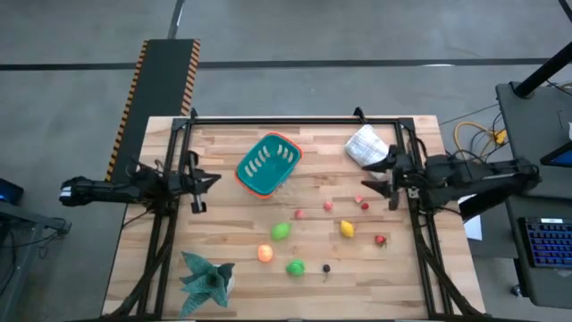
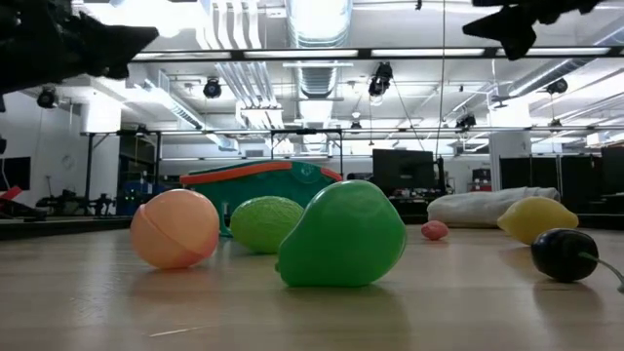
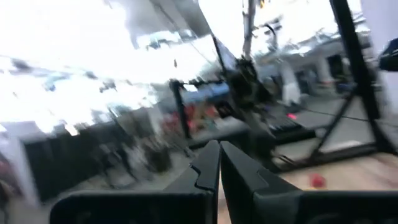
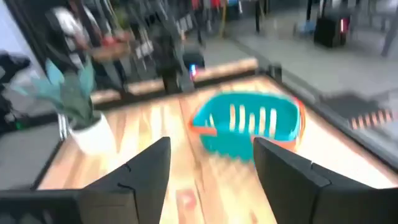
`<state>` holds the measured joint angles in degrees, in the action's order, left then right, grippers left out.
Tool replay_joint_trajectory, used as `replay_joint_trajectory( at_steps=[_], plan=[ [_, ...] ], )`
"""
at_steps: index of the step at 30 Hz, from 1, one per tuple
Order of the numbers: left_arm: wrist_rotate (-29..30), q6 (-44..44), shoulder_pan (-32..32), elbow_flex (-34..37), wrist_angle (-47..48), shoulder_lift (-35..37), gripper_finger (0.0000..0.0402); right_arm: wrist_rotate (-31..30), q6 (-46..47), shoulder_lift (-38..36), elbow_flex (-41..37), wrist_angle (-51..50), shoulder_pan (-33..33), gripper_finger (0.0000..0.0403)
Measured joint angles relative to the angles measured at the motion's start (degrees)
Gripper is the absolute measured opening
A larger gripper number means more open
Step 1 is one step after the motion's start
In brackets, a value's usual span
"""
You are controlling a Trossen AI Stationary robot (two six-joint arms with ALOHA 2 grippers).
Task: Pick and placing Produce into tupperware
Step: Put the middle right pink peach into the blue bin
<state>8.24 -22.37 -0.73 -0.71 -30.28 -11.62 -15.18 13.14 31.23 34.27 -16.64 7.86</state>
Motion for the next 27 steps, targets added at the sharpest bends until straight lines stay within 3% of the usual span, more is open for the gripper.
replay_joint_trajectory(
  at_steps=[9, 14, 18, 21, 27],
  plan=[
    [1.3, -3.5, 0.0, 0.0, -10.3, 0.1, 0.0000, -6.4, 15.5, 21.5, 20.1, -31.2, 0.0, 0.0207],
    [1.3, -7.8, 0.0, 0.0, -11.6, 0.4, 0.0000, -7.4, 19.5, 30.0, 27.0, -40.8, 0.0, 0.0203],
    [1.3, -9.9, 0.0, 0.0, -14.4, 0.4, 0.0000, -7.5, 21.4, 35.4, 29.1, -41.7, -0.6, 0.0203],
    [1.3, -9.9, 0.0, 0.0, -15.9, 0.3, 0.0000, -7.5, 28.0, 38.5, 29.2, -44.0, -2.7, 0.0203],
    [1.2, -9.5, 0.0, 0.0, -16.0, 0.1, 0.0000, -6.9, 37.3, 41.4, 25.0, -48.6, -6.9, 0.0203]
  ],
)
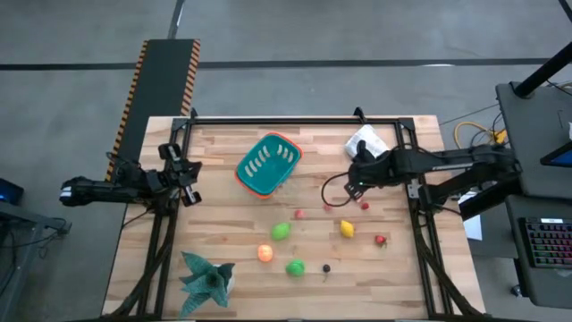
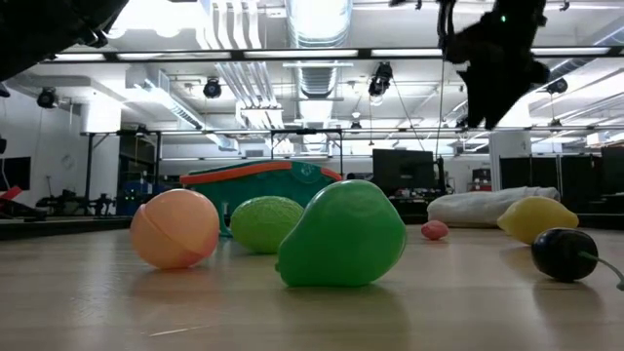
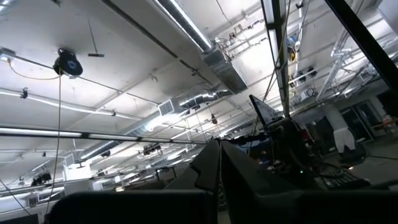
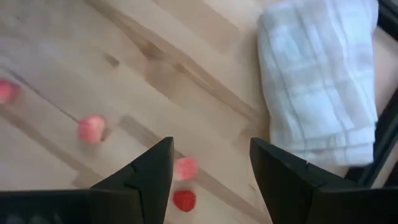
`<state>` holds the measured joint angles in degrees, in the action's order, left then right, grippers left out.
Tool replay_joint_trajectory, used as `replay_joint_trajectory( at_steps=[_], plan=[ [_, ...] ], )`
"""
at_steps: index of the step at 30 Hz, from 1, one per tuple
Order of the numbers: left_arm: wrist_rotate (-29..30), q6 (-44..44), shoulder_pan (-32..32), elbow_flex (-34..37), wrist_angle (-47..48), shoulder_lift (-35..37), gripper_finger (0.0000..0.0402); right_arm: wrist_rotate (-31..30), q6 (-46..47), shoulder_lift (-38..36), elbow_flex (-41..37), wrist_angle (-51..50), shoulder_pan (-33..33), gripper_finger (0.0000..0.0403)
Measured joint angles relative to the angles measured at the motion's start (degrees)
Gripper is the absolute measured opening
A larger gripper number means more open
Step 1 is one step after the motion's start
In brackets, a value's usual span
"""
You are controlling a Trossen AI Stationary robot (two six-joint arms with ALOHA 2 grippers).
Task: Pick and placing Produce into tupperware
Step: Put the middle right pink peach into the blue bin
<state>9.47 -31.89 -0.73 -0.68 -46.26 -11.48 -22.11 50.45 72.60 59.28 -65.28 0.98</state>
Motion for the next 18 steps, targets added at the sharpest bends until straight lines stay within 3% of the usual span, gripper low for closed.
replay_joint_trajectory(
  at_steps=[9, 18],
  plan=[
    [-0.4, 4.7, 0.0, 0.1, -0.3, -0.6, 0.0000, 2.0, 3.9, -0.2, -8.0, 5.0, -0.8, 0.0203],
    [-0.3, 5.0, 0.0, 0.1, -0.3, 0.0, 0.0000, 8.0, 4.1, 0.0, -18.3, 21.1, -0.8, 0.0203]
  ],
)
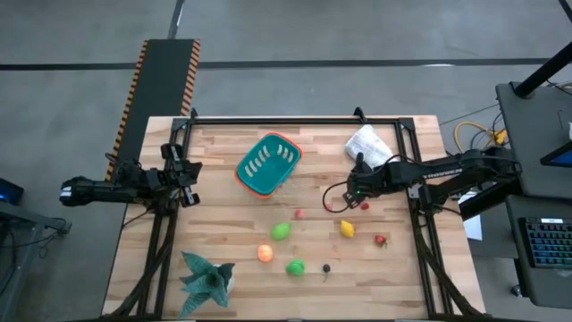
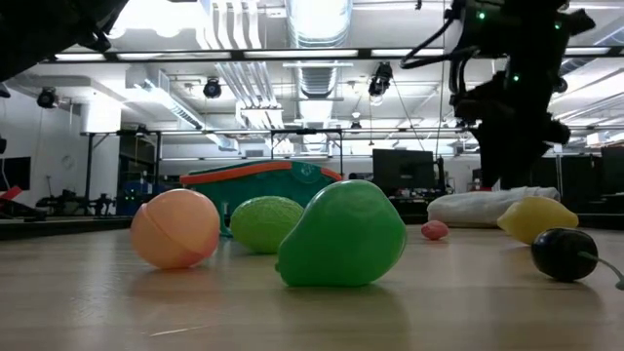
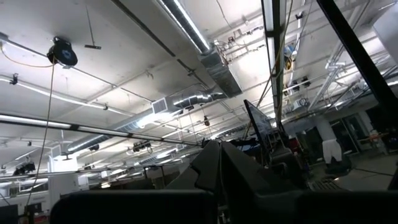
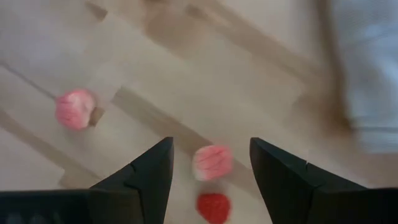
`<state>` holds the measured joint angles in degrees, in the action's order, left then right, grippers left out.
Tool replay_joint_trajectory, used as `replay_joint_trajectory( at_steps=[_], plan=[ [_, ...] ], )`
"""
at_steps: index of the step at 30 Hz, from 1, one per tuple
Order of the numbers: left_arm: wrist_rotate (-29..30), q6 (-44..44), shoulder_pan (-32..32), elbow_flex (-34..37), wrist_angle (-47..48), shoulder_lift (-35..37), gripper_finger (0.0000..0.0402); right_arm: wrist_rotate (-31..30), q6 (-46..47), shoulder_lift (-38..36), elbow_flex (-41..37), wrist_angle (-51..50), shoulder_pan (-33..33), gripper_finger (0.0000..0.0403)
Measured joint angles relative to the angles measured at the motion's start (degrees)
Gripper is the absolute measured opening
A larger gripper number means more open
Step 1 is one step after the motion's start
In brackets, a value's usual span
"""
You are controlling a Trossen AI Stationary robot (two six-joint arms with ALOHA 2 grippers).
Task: Pick and placing Produce into tupperware
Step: Put the middle right pink peach into the blue bin
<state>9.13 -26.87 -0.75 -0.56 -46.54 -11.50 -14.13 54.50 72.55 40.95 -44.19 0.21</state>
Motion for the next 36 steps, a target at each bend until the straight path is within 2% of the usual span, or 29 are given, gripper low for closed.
replay_joint_trajectory(
  at_steps=[5, 19, 32, 36],
  plan=[
    [0.0, 0.0, 0.0, 0.0, 0.0, 0.0, 0.0000, 3.9, 0.1, 0.0, -3.8, 4.7, 0.0, 0.0203],
    [0.0, 0.1, 0.0, 0.0, 0.0, -0.1, 0.0000, 5.3, 1.6, 0.0, -10.4, 12.0, 0.0, 0.0203],
    [0.1, 0.1, 0.0, 0.0, 0.0, -0.1, 0.0000, 5.2, 2.1, 0.0, -12.5, 14.8, 0.0, 0.0203],
    [0.1, 0.1, 0.0, 0.0, 0.0, -0.1, 0.0000, 5.1, 2.1, 0.0, -13.0, 14.8, 0.0, 0.0186]
  ],
)
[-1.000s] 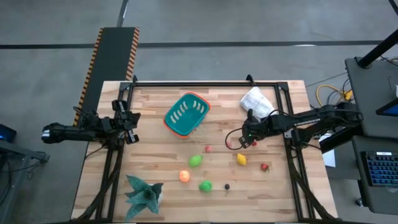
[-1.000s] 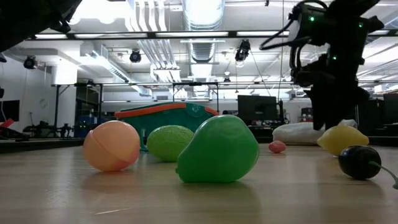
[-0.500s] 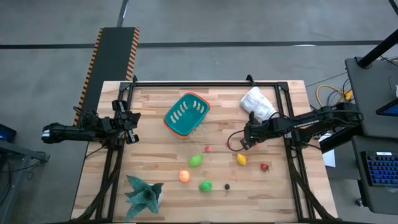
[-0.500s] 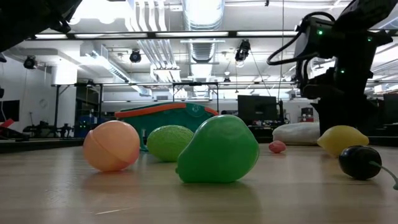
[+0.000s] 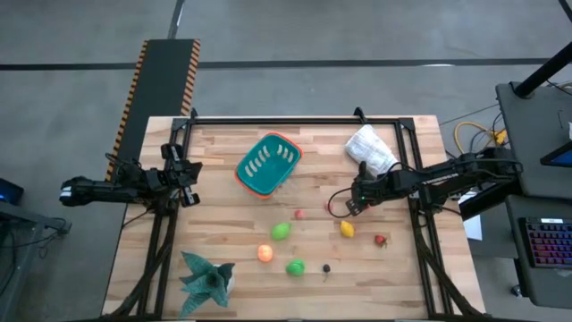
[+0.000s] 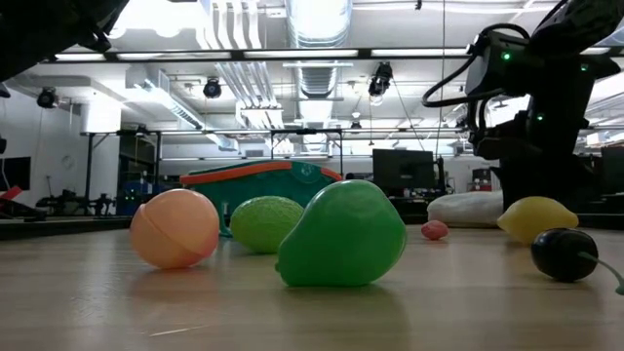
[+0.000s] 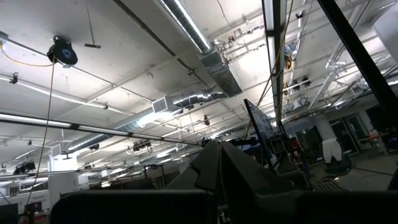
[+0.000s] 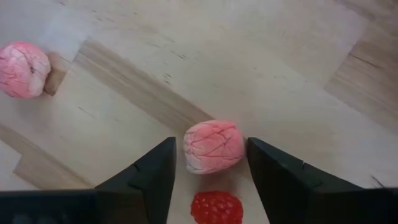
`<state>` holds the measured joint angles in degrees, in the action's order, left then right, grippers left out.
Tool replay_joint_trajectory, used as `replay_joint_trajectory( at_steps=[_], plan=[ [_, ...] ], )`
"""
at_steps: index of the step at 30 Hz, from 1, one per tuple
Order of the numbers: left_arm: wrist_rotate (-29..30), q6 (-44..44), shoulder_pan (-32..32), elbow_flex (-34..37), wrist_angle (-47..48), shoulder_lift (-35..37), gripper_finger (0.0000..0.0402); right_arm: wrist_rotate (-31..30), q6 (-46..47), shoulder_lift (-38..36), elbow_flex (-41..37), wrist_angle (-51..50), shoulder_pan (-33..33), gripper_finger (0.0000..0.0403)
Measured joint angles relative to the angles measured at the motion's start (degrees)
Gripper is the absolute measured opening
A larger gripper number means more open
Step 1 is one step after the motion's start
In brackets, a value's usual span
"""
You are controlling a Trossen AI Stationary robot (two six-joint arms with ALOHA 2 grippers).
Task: Pick and placing Produce into tupperware
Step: Put the middle right pink peach into the blue bin
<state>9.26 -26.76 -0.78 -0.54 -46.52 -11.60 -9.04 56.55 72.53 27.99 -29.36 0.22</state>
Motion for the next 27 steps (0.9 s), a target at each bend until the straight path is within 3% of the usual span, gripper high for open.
replay_joint_trajectory(
  at_steps=[11, 18, 27],
  plan=[
    [0.0, 0.0, 0.0, 0.0, 0.0, 0.0, 0.0000, 0.0, -1.0, 0.0, 0.0, 0.4, 0.0, 0.0069],
    [-0.1, 0.0, 0.0, 0.0, 0.0, 0.0, 0.0000, -1.0, -4.9, 0.0, 3.3, 1.7, 0.0, 0.0042],
    [-0.1, 0.0, 0.0, 0.0, 0.0, 0.0, 0.0000, -4.5, -20.4, 0.0, 9.2, 26.0, -1.2, 0.0041]
  ],
)
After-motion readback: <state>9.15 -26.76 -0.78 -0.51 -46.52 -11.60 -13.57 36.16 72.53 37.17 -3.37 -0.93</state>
